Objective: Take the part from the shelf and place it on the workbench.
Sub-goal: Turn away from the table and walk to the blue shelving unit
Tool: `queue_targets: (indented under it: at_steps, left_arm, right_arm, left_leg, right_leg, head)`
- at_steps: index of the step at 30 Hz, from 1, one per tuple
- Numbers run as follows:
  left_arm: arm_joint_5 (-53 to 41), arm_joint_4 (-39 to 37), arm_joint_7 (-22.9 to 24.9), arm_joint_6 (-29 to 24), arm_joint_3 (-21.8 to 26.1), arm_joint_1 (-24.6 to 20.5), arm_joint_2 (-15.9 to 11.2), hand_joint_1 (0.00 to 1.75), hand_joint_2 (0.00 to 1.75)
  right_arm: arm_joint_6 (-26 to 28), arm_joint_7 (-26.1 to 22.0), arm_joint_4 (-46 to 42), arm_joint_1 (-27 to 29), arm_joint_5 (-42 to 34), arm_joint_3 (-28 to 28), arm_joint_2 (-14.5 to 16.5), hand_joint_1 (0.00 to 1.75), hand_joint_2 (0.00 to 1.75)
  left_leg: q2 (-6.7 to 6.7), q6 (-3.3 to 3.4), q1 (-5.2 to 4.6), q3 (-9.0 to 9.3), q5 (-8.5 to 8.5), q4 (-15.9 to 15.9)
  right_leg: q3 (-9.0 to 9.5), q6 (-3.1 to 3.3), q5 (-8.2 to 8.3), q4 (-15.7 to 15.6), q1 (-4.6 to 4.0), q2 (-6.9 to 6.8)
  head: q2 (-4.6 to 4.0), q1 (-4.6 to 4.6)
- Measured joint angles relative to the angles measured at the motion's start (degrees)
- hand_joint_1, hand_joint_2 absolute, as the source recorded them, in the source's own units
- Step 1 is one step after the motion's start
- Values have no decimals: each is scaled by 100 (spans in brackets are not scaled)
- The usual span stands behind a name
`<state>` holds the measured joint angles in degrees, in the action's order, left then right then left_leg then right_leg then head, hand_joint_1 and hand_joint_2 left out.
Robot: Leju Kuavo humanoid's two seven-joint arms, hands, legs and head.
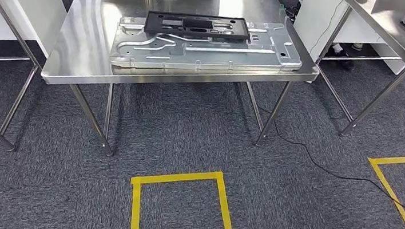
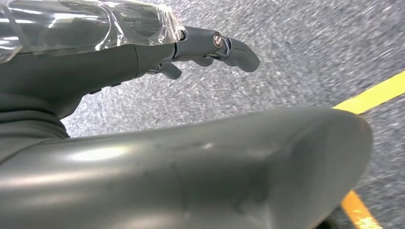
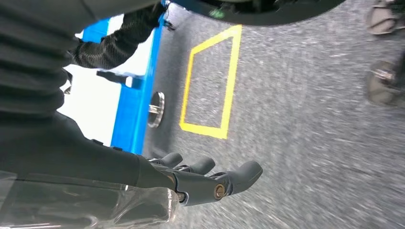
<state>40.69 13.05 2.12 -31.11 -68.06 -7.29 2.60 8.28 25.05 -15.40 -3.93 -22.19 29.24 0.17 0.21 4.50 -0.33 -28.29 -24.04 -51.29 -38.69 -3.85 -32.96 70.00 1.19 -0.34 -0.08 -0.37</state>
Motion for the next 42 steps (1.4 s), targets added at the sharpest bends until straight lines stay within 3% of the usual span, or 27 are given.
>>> queue_targets:
  at_steps: [1, 3, 4, 6, 8, 10, 11, 14, 15, 17, 18, 20, 21, 22, 23, 25, 26, 30, 31, 32, 33, 35, 36, 37, 39, 40, 42]
  left_arm:
    - [-1, 0, 0, 4, 0, 1, -1, 0, 0]
    - [-3, 0, 0, 9, 0, 0, -2, 0, 0]
    - [-4, 0, 0, 9, 0, -4, -2, 0, 0]
    - [-5, 0, -1, 10, 1, -9, 2, 0, 0]
    - [-7, 0, -1, 10, 2, -16, 4, 0, 0]
    - [-9, -1, 0, 13, 2, -12, -3, 0, 0]
    - [-9, -2, 1, 15, 2, 2, -6, 0, 0]
    - [-19, -2, 4, 27, 2, 42, -9, 0, 0]
    - [-23, -2, 4, 34, 2, 43, -9, 0, 0]
    - [-29, -2, 4, 50, 2, 37, -9, 0, 0]
    - [-35, -2, 4, 56, 2, 33, -9, 0, 0]
    - [-53, -2, 4, 64, 2, 10, -9, 0, 0]
    - [-69, -2, 10, 68, 2, -15, -9, 0, 0]
    - [-83, -2, 22, 72, 2, -39, -9, 0, 0]
    - [-96, -2, 37, 75, 2, -53, -7, 0, 0]
    - [-102, -2, 70, 78, 2, -35, 2, 0, 0]
    - [-102, -2, 80, 79, 2, -11, 5, 0, 0]
    - [-102, -2, 87, 80, 2, 24, 9, 0, 0]
    - [-102, -2, 87, 82, 2, 29, 8, 0, 0]
    - [-103, -2, 87, 85, 2, 35, 8, 0, 0]
    - [-103, -2, 87, 90, 2, 39, 8, 0, 0]
    - [-104, -2, 88, 100, 2, 36, 8, 0, 0]
    - [-104, -2, 89, 104, 2, 33, 9, 0, 0]
    - [-105, -2, 91, 108, 2, 30, 8, 0, 0]
    - [-107, -2, 97, 110, 2, 23, 7, 0, 0]
    - [-108, -2, 100, 110, 2, 17, 7, 0, 0]
    - [-109, -2, 101, 110, 2, 10, 7, 0, 0]
  right_arm:
    - [5, 1, 10, -1, -1, 0, 1, 0, 175]
    - [14, 3, 30, -8, -3, 1, 1, 0, 175]
    - [16, 5, 36, -19, -3, 0, 1, 0, 175]
    - [18, 13, 47, -59, -5, -1, 1, 0, 175]
    - [20, 17, 65, -95, -7, -3, 4, 0, 175]
    - [25, 19, 80, -102, -9, -4, 22, 0, 175]
    - [28, 24, 87, -97, -10, -4, 29, 0, 175]
    - [44, 41, 115, -77, -11, -4, 33, 0, 175]
    - [52, 43, 120, -77, -13, -4, 33, 0, 175]
    - [71, 35, 124, -82, -26, -4, 33, 0, 175]
    - [80, 25, 124, -85, -34, -4, 33, 0, 175]
    - [94, 4, 124, -91, -45, -4, 33, 0, 87]
    - [104, -6, 125, -93, -50, -4, 33, 0, 44]
    - [114, -16, 126, -94, -54, -3, 32, 0, 0]
    - [127, -26, 127, -93, -60, -3, 28, 0, 0]
    - [156, -42, 136, -86, -90, -2, 17, 0, 0]
    - [170, -47, 140, -80, -105, -2, 12, 0, 0]
    - [206, -65, 154, -41, -128, -2, 13, 0, 0]
    - [212, -72, 157, -37, -129, -2, 13, 0, 0]
    - [218, -78, 162, -33, -129, -2, 12, 0, 0]
    - [223, -82, 166, -30, -130, -2, 11, 0, 0]
    - [232, -91, 170, -37, -131, -2, 11, 0, 0]
    - [235, -95, 171, -48, -131, -2, 11, 0, 0]
    - [237, -100, 171, -54, -132, -2, 13, 0, 0]
    - [238, -106, 172, -55, -138, -2, 16, 0, 0]
    - [239, -107, 172, -51, -145, -2, 21, 0, 0]
    - [245, -105, 173, -54, -161, -2, 29, 0, 0]
  left_leg:
    - [5, 5, -21, -94, 67, -13]
    - [9, 0, -46, -291, 189, -64]
    - [7, -9, -52, -383, 244, -106]
    - [10, -47, -70, -525, 340, -188]
    - [27, -101, -82, -635, 463, -228]
    - [32, -172, -71, -735, 461, -280]
    - [27, -215, -57, -795, 294, -409]
    - [16, -328, 14, -1043, -613, -1457]
    - [16, -354, 35, -1085, -764, -1832]
    - [16, -384, 70, -977, -634, -2146]
    - [16, -387, 84, -765, -452, -1994]
    - [16, -364, 89, -36, -331, -1173]
    - [14, -331, 84, 390, -408, -595]
    - [9, -298, 69, 665, -521, -183]
    - [6, -267, 53, 822, -591, 86]
    - [37, -192, 55, 742, -564, 136]
    - [71, -145, 59, 695, -521, 129]
    - [210, -26, 13, 482, -334, 116]
    - [250, -23, -1, 436, -304, 106]
    - [293, -26, -10, 398, -283, 90]
    - [336, -31, -13, 368, -270, 69]
    - [421, -54, -35, 329, -269, 11]
    - [462, -75, -53, 313, -271, -15]
    - [507, -97, -72, 299, -273, -35]
    - [602, -142, -87, 279, -269, -54]
    - [580, -174, -79, 261, -301, -91]
    - [358, -252, -48, 97, -566, -464]
  right_leg:
    - [47, 6, 37, 174, -6, 0]
    - [414, 43, 351, -54, -18, 1]
    - [727, 72, 447, -411, -29, 3]
    - [1373, 128, 398, -1308, -71, 7]
    - [1628, 171, 292, -1798, -109, 15]
    - [1522, 239, 355, -1826, -85, 3]
    - [1456, 286, 419, -1826, -71, -11]
    - [1213, 359, 645, -1821, -62, -45]
    - [1108, 358, 726, -1814, -62, -46]
    - [894, 345, 879, -1791, -61, -47]
    - [781, 328, 950, -1778, -60, -44]
    - [605, 275, 1080, -1746, -67, -36]
    - [530, 241, 1143, -1720, -82, -35]
    - [484, 211, 1210, -1703, -93, -38]
    - [446, 181, 1270, -1691, -105, -39]
    - [361, 127, 1322, -1642, -90, -23]
    - [286, 100, 1211, -1504, -78, -10]
    - [-237, 23, 292, 3, -52, 3]
    - [-230, 20, 226, 168, -52, 3]
    - [-100, 25, 259, 99, -53, -1]
    - [157, 38, 380, -221, -54, -22]
    - [778, 86, 619, -1130, -75, -205]
    - [974, 123, 682, -1462, -89, -287]
    - [1056, 159, 695, -1630, -104, -340]
    - [1011, 231, 713, -1665, -110, -264]
    - [988, 265, 736, -1669, -100, -217]
    - [936, 343, 790, -1682, -76, -123]
  head:
    - [-1, 0]
    - [-1, 0]
    - [0, 0]
    - [1, -1]
    - [1, -3]
    - [1, -6]
    - [1, -9]
    - [-1, -19]
    - [-1, -20]
    - [-1, -21]
    - [-1, -22]
    - [1, -22]
    - [1, -22]
    - [2, -19]
    - [1, -15]
    - [1, -8]
    - [-1, -4]
    - [0, 15]
    - [-1, 15]
    - [-1, 16]
    - [-1, 15]
    - [-1, 17]
    - [-1, 14]
    - [0, 11]
    - [0, 3]
    - [0, 2]
    - [0, -8]
